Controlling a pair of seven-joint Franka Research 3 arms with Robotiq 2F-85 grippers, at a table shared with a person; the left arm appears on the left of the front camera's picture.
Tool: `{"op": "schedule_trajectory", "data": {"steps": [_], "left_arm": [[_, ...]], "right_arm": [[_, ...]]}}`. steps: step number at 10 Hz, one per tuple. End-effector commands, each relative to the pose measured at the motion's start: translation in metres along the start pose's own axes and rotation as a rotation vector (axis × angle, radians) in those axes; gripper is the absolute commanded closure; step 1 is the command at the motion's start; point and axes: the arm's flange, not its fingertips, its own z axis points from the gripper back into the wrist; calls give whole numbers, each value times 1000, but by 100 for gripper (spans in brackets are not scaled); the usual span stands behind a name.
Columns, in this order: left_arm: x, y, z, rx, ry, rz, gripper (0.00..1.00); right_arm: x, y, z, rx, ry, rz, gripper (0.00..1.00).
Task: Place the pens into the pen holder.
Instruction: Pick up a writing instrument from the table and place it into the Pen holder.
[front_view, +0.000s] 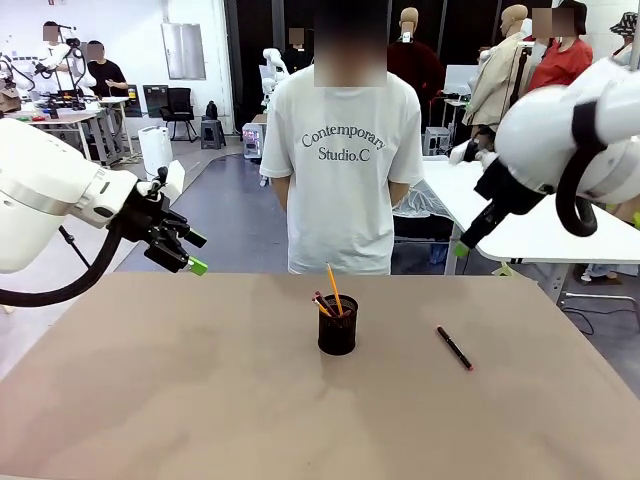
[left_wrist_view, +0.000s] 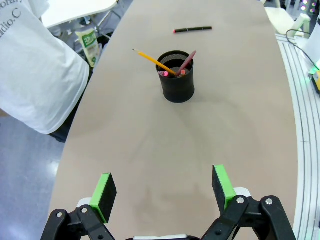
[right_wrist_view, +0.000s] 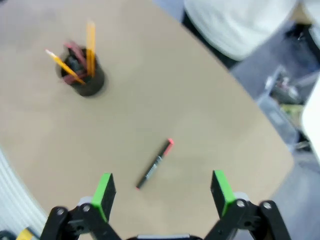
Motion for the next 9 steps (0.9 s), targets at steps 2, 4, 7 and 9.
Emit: {"op": "schedule_trajectory", "data": {"steps": [2, 4, 7, 9], "left_arm": [[1, 0, 3, 5, 9, 9, 0], [1, 0, 3, 5, 9, 9, 0], [1, 0, 3, 5, 9, 9, 0], [1, 0, 3, 5, 9, 9, 0]], "right_arm": [[4, 5, -24, -79, 184, -51, 0], [-2, 2, -47, -148, 274, -68, 0], [-13, 3, -73, -185, 302, -83, 0], [-25, 5, -92, -194, 278, -192, 0]]}}
